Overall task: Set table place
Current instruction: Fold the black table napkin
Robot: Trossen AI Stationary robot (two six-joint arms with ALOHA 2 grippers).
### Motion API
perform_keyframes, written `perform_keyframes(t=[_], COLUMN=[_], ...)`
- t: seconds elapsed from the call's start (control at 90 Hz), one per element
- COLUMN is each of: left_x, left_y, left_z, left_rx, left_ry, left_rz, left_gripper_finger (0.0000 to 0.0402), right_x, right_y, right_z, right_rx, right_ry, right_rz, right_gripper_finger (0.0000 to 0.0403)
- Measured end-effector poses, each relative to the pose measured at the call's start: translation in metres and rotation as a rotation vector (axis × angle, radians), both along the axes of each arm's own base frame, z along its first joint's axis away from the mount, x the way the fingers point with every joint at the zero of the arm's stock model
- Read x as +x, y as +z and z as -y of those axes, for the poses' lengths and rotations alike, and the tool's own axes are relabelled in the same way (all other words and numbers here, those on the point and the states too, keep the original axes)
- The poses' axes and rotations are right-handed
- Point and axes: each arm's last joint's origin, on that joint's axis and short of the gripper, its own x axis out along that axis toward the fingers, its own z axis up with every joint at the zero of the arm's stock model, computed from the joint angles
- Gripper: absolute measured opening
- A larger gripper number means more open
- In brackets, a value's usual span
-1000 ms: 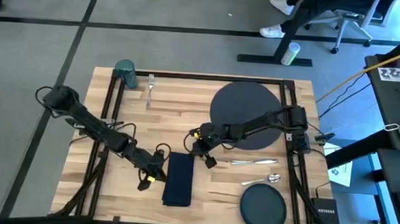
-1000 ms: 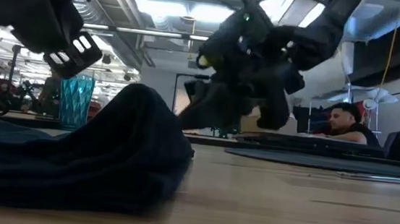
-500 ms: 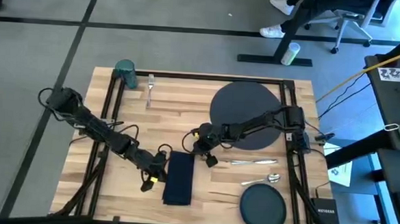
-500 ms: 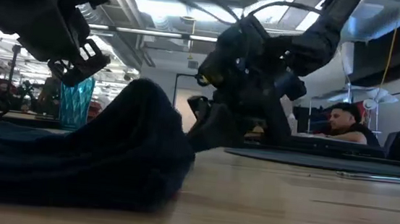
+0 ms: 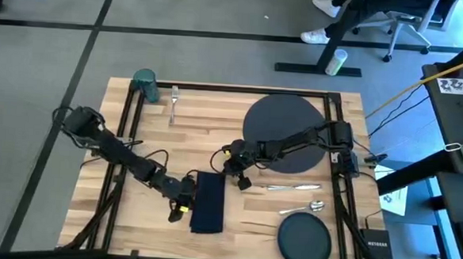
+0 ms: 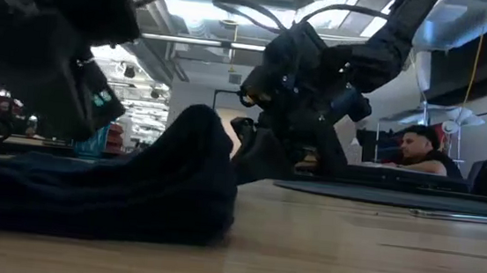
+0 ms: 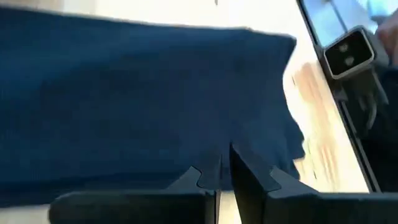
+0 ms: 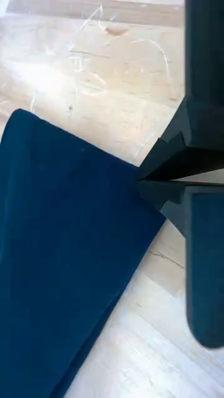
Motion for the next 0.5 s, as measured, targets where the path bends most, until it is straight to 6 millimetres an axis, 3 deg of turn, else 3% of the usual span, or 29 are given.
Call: perform_keyframes(t=[0.5], left_x=[0.005], left_y=[-0.0044], left_z=[-0.0018], left_rx=[-0.037], left_ry=[0.026], left_rz=[-0.013], left_gripper_finger=[0.0014], right_x=[-0.0002], right_y=[-0.0003], right_z=[0.0087], right_rx=[-0.027], right_ry=[-0.021], right_rz=[0.003], right_gripper_finger=[0.0])
